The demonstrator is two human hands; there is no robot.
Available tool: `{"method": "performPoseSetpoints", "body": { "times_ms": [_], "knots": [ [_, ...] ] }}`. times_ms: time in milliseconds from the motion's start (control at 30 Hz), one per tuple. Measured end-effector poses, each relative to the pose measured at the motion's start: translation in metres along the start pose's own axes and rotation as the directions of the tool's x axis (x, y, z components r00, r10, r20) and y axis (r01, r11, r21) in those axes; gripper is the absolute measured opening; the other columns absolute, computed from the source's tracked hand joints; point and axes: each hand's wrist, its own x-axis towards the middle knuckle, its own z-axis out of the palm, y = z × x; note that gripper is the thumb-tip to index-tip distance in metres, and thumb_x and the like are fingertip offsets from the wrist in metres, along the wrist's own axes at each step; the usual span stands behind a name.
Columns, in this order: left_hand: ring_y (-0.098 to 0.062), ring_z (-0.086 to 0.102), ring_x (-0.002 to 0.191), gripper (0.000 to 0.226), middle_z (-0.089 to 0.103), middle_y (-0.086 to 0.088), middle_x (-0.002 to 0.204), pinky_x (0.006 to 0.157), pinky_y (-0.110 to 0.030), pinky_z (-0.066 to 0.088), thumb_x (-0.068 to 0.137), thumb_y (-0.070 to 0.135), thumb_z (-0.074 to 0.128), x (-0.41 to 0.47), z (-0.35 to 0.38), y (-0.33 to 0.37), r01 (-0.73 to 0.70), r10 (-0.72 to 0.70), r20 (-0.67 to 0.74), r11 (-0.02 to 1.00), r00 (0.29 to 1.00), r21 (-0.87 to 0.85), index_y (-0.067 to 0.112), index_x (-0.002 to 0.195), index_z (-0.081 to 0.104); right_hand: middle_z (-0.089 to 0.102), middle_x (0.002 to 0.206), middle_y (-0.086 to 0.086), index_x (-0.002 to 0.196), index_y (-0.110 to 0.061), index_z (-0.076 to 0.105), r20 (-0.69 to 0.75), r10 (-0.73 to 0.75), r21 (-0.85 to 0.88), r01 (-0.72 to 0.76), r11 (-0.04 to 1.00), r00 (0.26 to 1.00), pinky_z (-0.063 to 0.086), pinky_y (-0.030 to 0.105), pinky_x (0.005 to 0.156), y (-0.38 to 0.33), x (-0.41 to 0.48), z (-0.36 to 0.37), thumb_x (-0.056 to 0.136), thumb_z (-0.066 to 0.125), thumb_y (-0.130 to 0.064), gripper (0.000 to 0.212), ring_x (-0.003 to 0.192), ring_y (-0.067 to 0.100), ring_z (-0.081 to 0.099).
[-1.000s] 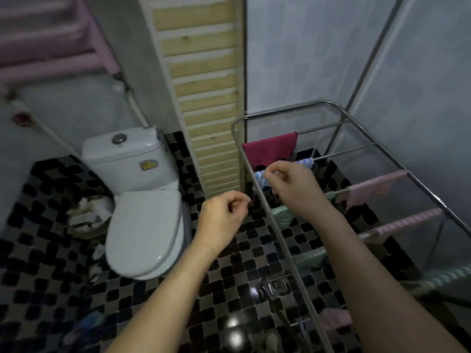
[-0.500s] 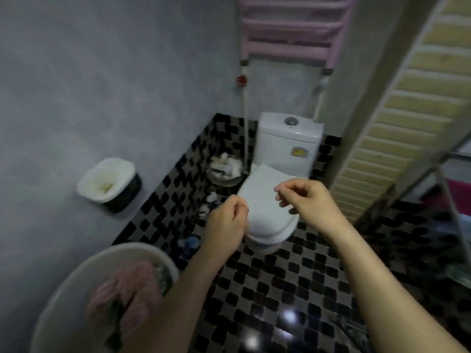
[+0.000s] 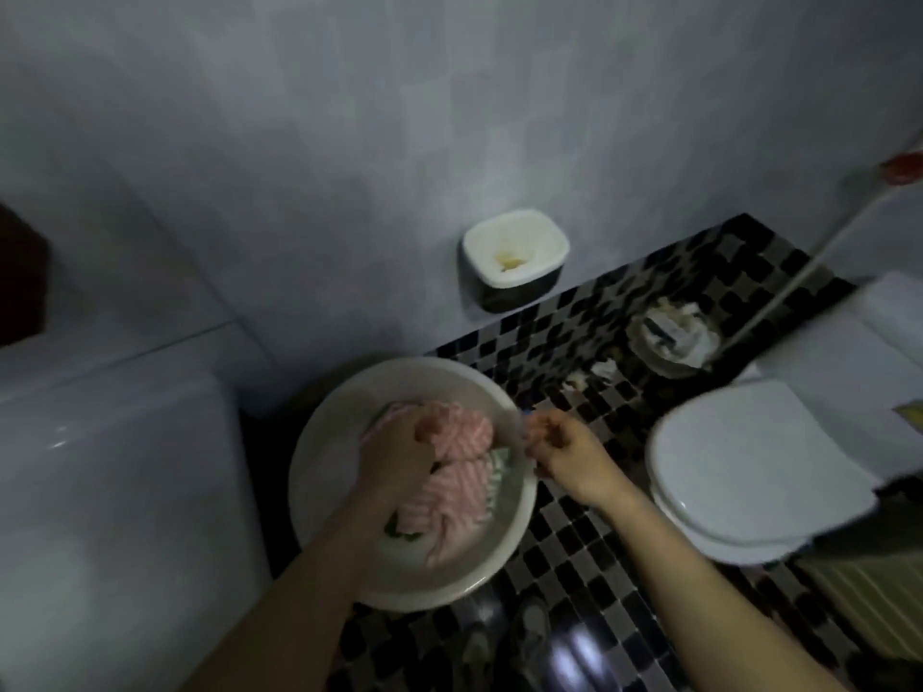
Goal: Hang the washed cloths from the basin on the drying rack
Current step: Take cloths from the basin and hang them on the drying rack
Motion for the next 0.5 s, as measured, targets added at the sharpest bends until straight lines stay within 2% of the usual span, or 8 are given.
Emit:
{"method": "performPoseSetpoints", "body": {
  "times_ms": [67, 133, 200, 267, 367, 433, 500],
  "knots": [
    [-0.027, 0.056, 0.115, 0.03, 0.061, -0.01, 0.127, 0.097, -0.031, 0.041, 0.096, 0.024, 0.053, 0.004, -0.003, -0.026, 0.088, -0.089, 0.027, 0.996, 0.996, 0.011, 0.012, 0.122, 0.061, 0.064, 0.111, 0.002, 0.112, -0.024, 0.058, 0.083, 0.016, -0.124, -0.006, 0.992, 0.996, 0.052, 0.04, 0.092, 0.01, 0.02, 0.018, 0.095, 0.052, -0.014, 0.02, 0.104, 0.021, 0.062],
    [-0.029, 0.056, 0.115, 0.029, 0.061, -0.013, 0.125, 0.095, -0.032, 0.042, 0.095, 0.021, 0.056, 0.007, -0.004, -0.049, 0.157, -0.156, 0.055, 0.987, 0.986, -0.018, 0.007, 0.119, 0.062, 0.06, 0.127, 0.005, 0.131, -0.019, 0.051, 0.136, 0.02, -0.273, 0.018, 0.962, 0.99, 0.047, 0.037, 0.097, 0.02, 0.038, 0.035, 0.094, 0.053, -0.016, 0.037, 0.115, 0.024, 0.057],
    [-0.029, 0.054, 0.118, 0.032, 0.058, -0.012, 0.131, 0.095, -0.03, 0.039, 0.097, 0.022, 0.053, 0.014, -0.002, -0.071, 0.21, -0.208, 0.054, 0.977, 0.977, -0.027, 0.009, 0.125, 0.058, 0.054, 0.133, 0.008, 0.138, -0.016, 0.043, 0.165, 0.032, -0.399, 0.037, 0.916, 0.986, 0.043, 0.033, 0.096, 0.027, 0.055, 0.049, 0.094, 0.052, -0.017, 0.045, 0.119, 0.027, 0.054],
    [-0.03, 0.048, 0.126, 0.04, 0.05, -0.01, 0.14, 0.101, -0.032, 0.036, 0.098, 0.026, 0.051, 0.022, 0.004, -0.089, 0.245, -0.241, 0.099, 0.969, 0.966, -0.037, 0.012, 0.136, 0.049, 0.047, 0.139, 0.011, 0.141, -0.013, 0.037, 0.184, 0.043, -0.508, 0.057, 0.859, 0.982, 0.042, 0.032, 0.096, 0.034, 0.068, 0.061, 0.095, 0.051, -0.018, 0.049, 0.12, 0.029, 0.052],
    [-0.032, 0.037, 0.136, 0.044, 0.036, -0.011, 0.152, 0.112, -0.04, 0.032, 0.093, 0.028, 0.05, 0.038, 0.017, -0.105, 0.2, -0.209, 0.24, 0.978, 0.948, 0.06, 0.015, 0.136, 0.051, 0.05, 0.137, 0.012, 0.145, -0.017, 0.03, 0.195, 0.083, -0.617, 0.056, 0.785, 0.977, 0.045, 0.036, 0.099, 0.044, 0.084, 0.077, 0.094, 0.051, -0.013, 0.055, 0.119, 0.031, 0.054],
    [-0.031, 0.041, 0.134, 0.05, 0.043, -0.011, 0.147, 0.11, -0.037, 0.034, 0.083, 0.027, 0.051, 0.047, 0.029, -0.112, 0.145, -0.175, 0.315, 0.983, 0.933, 0.117, 0.016, 0.131, 0.057, 0.059, 0.128, 0.014, 0.143, -0.017, 0.035, 0.186, 0.079, -0.67, 0.067, 0.739, 0.979, 0.049, 0.037, 0.096, 0.051, 0.091, 0.086, 0.095, 0.049, -0.011, 0.051, 0.112, 0.031, 0.06],
    [-0.031, 0.049, 0.125, 0.05, 0.053, -0.014, 0.136, 0.103, -0.033, 0.04, 0.082, 0.022, 0.055, 0.052, 0.042, -0.122, 0.15, -0.19, 0.324, 0.978, 0.927, 0.144, 0.014, 0.13, 0.058, 0.065, 0.119, 0.015, 0.136, -0.016, 0.045, 0.154, 0.044, -0.73, 0.084, 0.679, 0.987, 0.05, 0.034, 0.089, 0.053, 0.095, 0.092, 0.095, 0.049, -0.011, 0.042, 0.104, 0.031, 0.064]
  ]
}}
